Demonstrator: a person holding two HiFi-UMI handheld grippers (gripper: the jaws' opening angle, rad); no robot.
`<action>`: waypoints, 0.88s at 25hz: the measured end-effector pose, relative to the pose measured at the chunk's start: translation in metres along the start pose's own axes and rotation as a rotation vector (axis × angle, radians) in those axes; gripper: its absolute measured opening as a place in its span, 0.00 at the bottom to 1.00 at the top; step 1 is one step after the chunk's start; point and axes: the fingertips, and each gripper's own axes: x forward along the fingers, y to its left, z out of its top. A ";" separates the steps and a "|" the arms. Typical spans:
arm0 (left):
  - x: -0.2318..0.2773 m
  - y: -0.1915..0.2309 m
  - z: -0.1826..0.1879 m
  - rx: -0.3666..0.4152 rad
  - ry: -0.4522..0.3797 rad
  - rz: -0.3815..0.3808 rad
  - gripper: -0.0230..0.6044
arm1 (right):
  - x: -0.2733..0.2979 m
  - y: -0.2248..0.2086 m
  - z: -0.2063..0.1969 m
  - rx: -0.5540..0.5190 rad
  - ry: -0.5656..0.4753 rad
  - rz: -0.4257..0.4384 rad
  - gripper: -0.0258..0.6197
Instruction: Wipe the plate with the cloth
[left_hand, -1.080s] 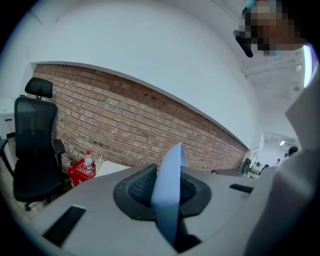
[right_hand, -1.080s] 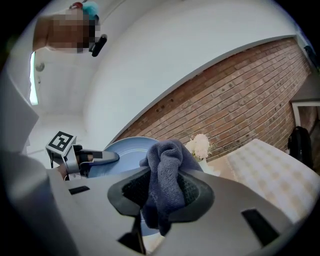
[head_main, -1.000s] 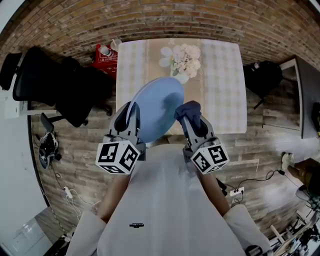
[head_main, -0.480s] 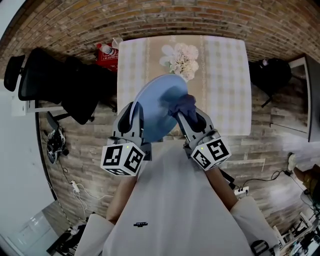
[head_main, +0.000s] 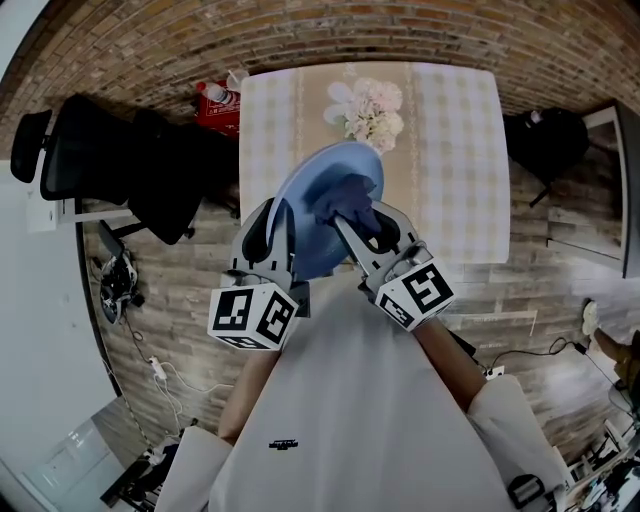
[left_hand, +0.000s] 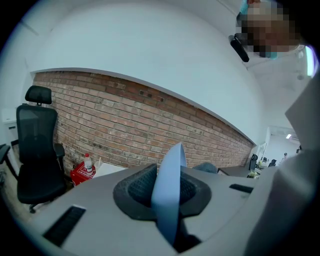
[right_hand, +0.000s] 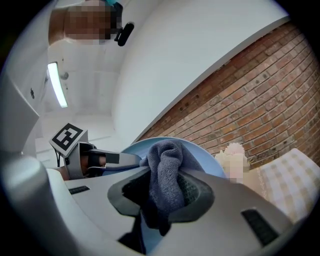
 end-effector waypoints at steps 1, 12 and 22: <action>-0.001 -0.001 -0.001 0.001 0.001 -0.001 0.11 | 0.002 0.002 0.001 -0.009 0.000 0.011 0.22; -0.018 -0.020 -0.019 0.055 0.040 -0.044 0.11 | 0.011 0.024 0.013 -0.051 -0.023 0.063 0.22; -0.017 -0.033 -0.020 0.070 0.045 -0.081 0.11 | 0.006 0.014 0.018 -0.047 -0.054 0.005 0.22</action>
